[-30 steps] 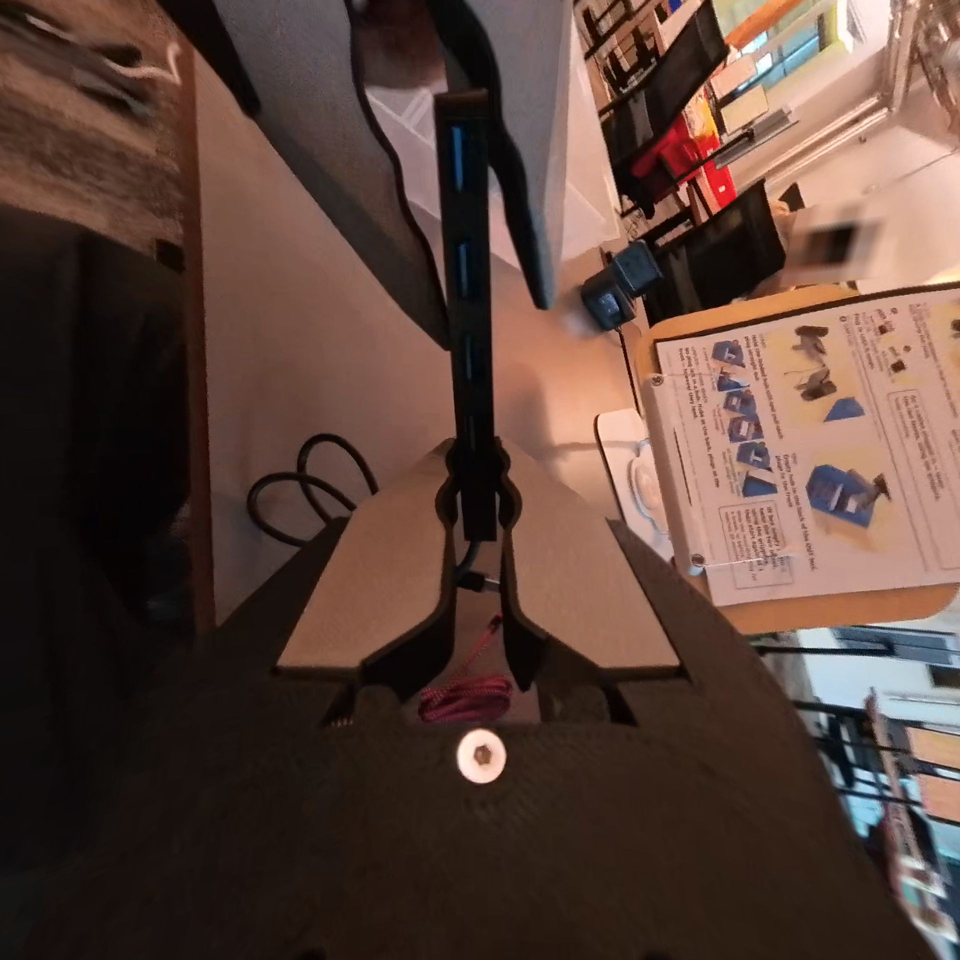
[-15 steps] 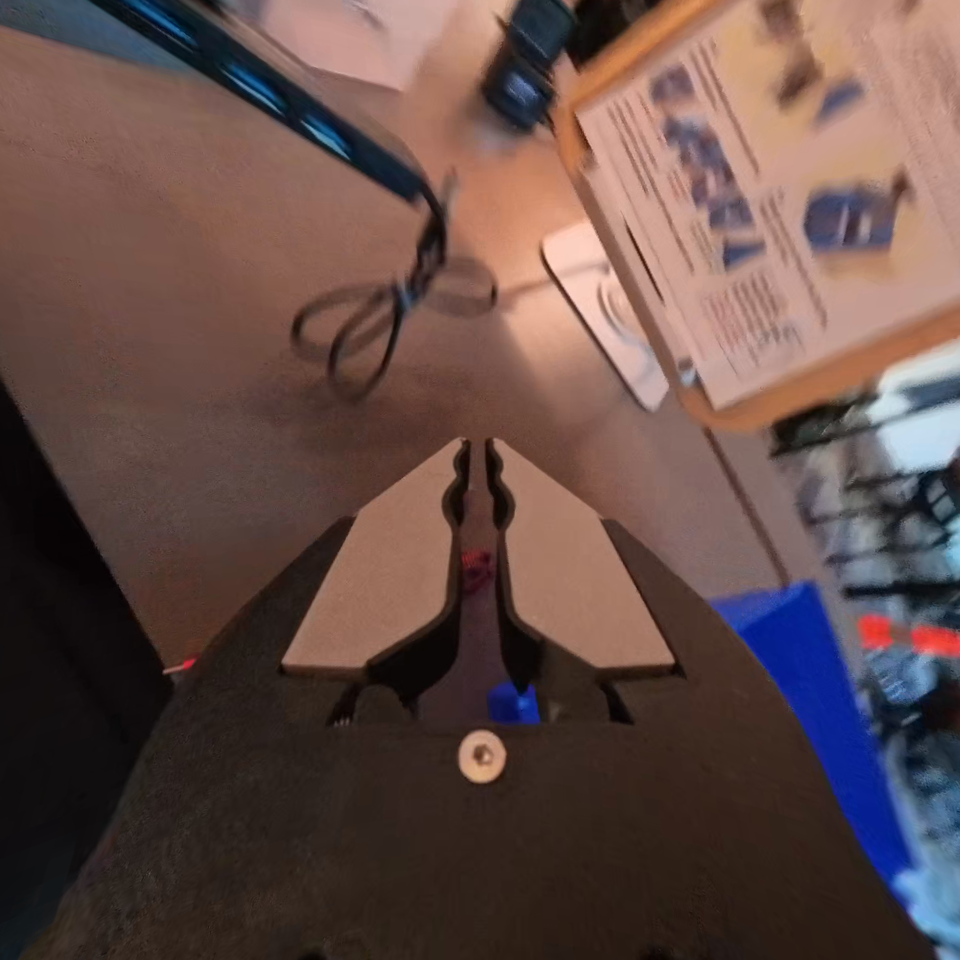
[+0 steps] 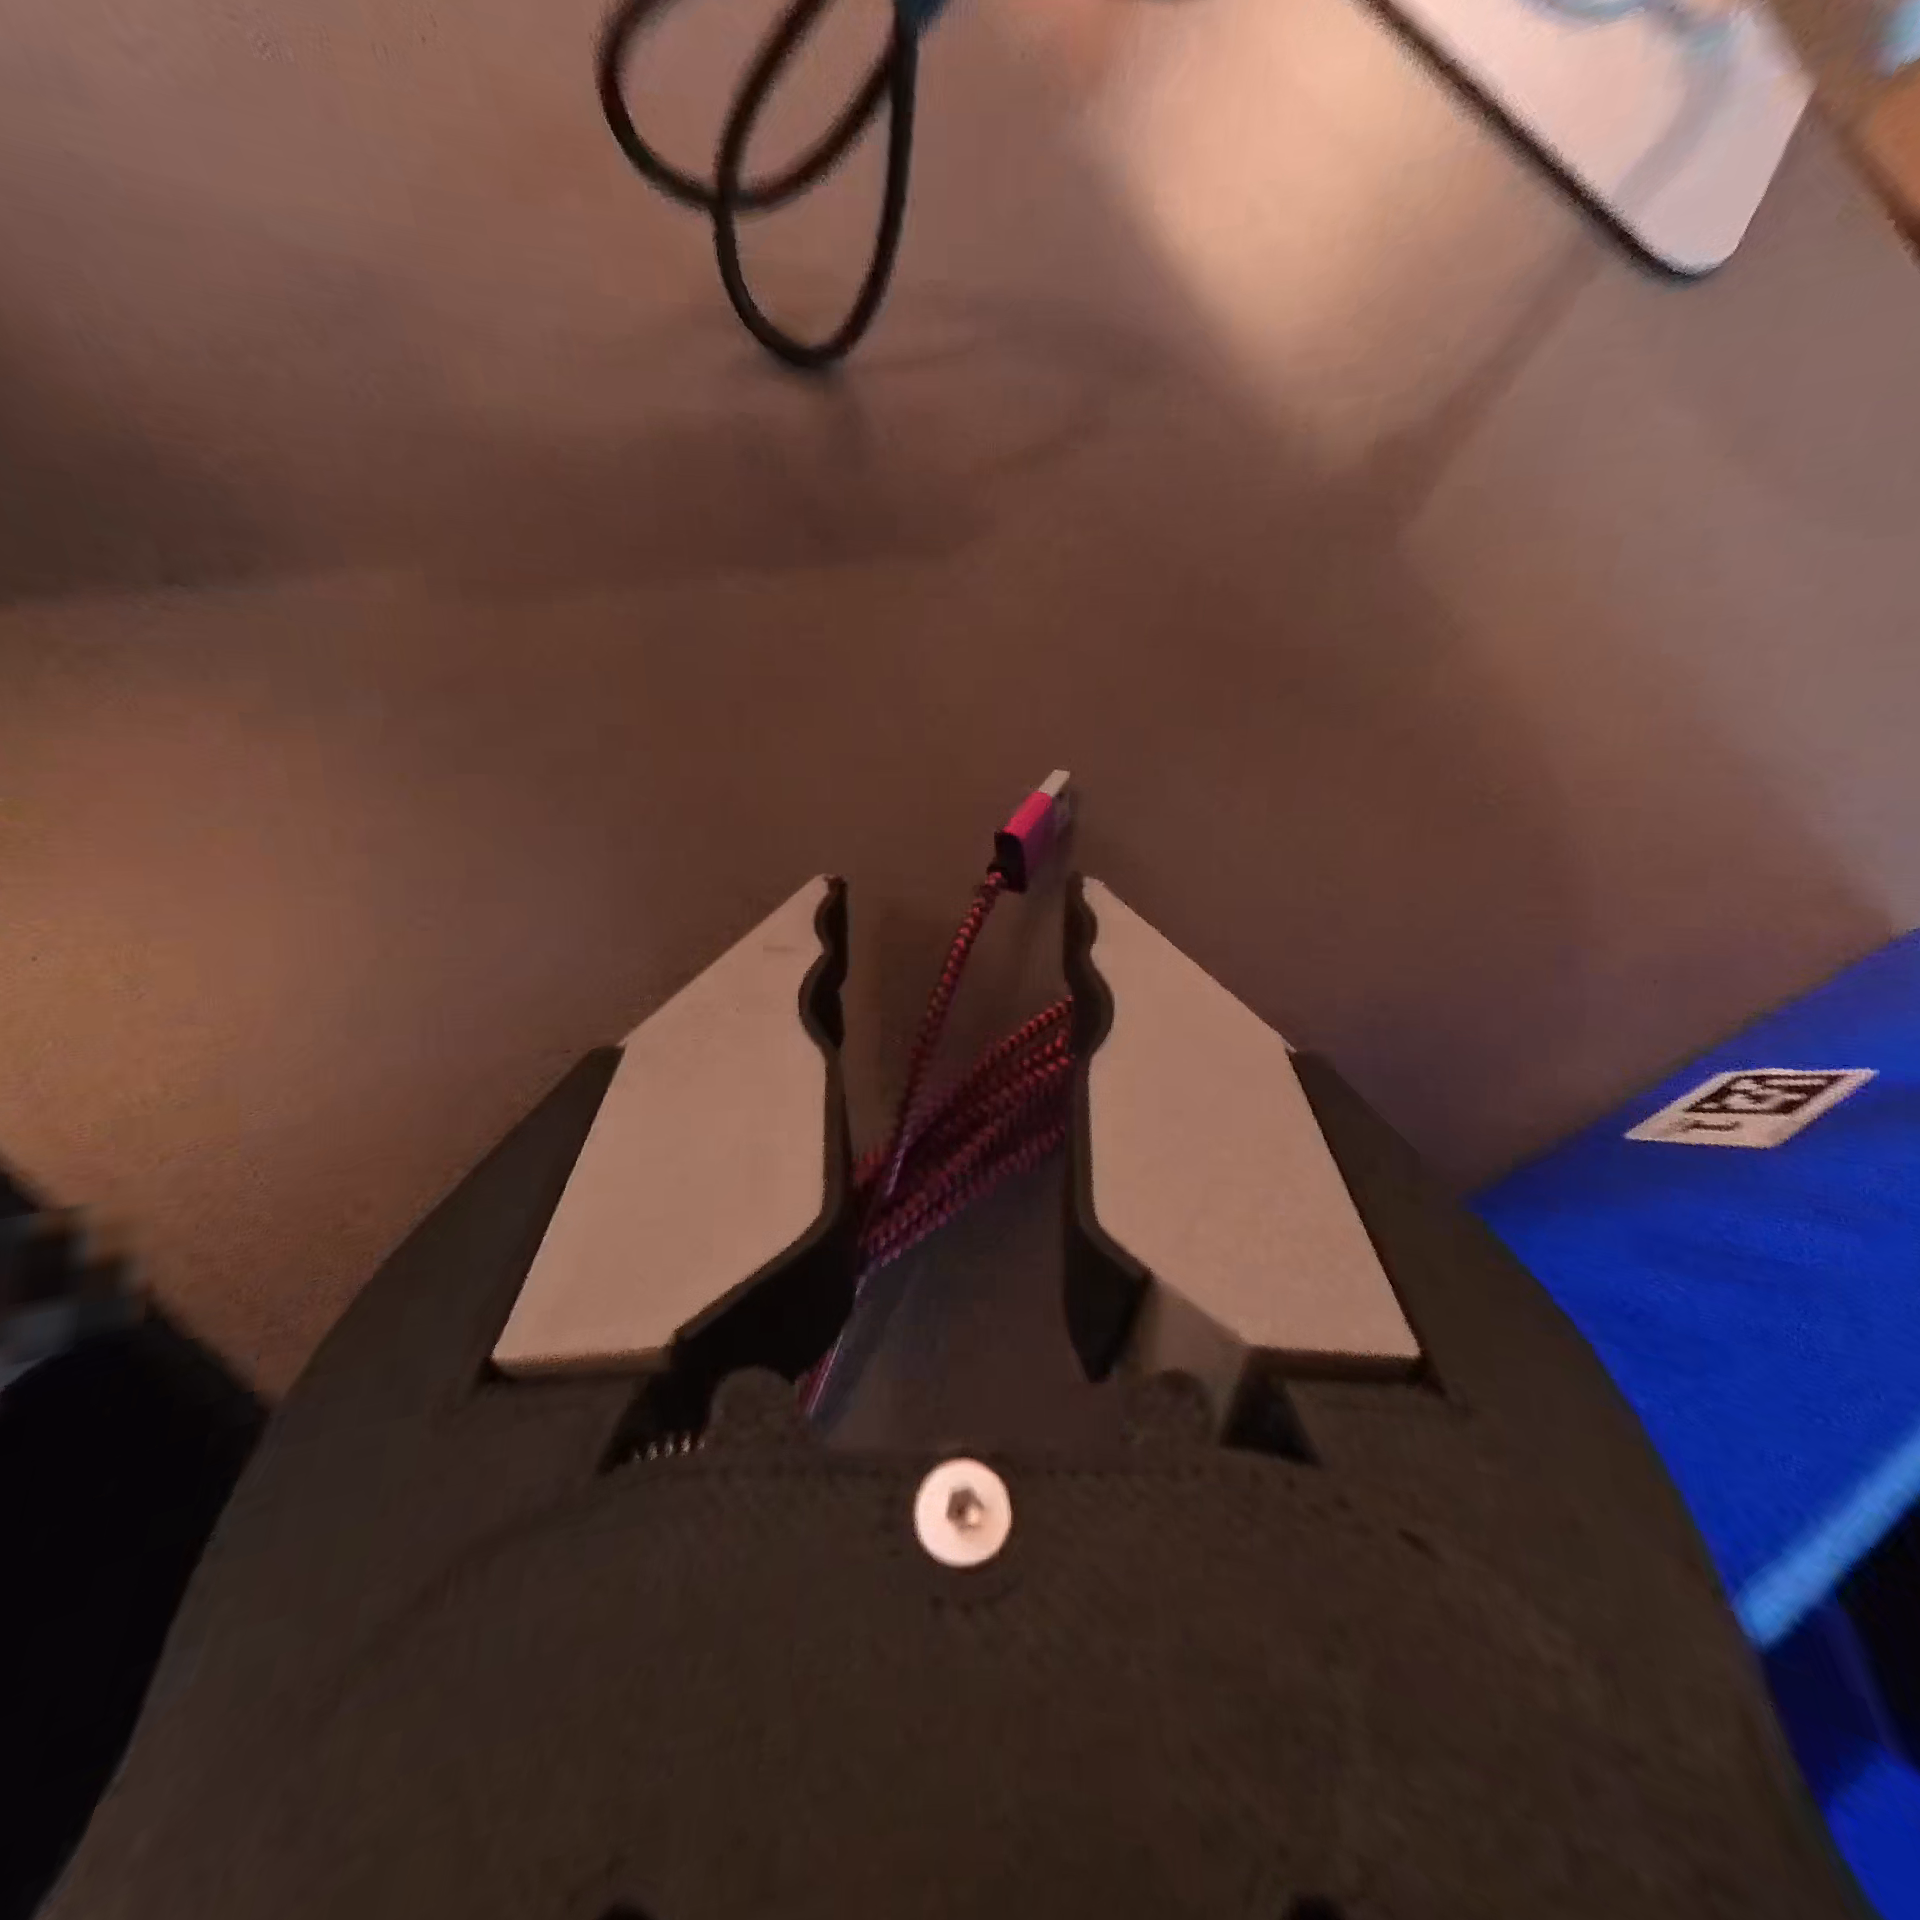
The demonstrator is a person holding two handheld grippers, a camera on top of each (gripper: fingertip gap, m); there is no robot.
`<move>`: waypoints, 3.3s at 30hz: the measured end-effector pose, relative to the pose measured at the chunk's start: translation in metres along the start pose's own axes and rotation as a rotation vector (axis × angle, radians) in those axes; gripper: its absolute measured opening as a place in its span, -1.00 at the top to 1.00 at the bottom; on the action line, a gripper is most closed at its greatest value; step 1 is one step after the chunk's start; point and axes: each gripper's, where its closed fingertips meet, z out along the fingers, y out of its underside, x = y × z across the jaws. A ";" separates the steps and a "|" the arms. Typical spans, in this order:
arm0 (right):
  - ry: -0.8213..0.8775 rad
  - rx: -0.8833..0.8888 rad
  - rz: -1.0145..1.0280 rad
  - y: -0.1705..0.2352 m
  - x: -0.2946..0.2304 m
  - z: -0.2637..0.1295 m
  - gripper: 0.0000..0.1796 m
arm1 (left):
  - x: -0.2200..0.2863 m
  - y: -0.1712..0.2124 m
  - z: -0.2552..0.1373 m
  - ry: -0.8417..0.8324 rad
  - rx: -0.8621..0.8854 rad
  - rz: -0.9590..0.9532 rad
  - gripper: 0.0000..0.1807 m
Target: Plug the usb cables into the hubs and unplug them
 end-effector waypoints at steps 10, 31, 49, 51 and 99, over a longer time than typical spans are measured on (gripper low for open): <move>-0.057 0.487 -0.317 -0.050 -0.008 -0.044 0.96 | 0.008 0.001 0.001 0.036 -0.003 -0.013 0.92; 0.231 0.572 -0.834 -0.059 -0.022 -0.085 0.98 | 0.027 0.011 0.007 0.235 -0.155 -0.217 0.92; 0.294 0.097 -0.967 -0.014 -0.023 -0.009 0.97 | 0.021 0.044 0.008 0.275 -0.442 -0.128 0.91; 0.196 0.149 -0.860 -0.017 -0.026 -0.019 0.81 | 0.009 0.046 0.007 0.225 -0.449 -0.092 0.91; -0.142 0.893 -0.759 -0.087 -0.123 -0.096 0.86 | 0.031 -0.137 -0.033 0.374 0.374 -0.167 0.88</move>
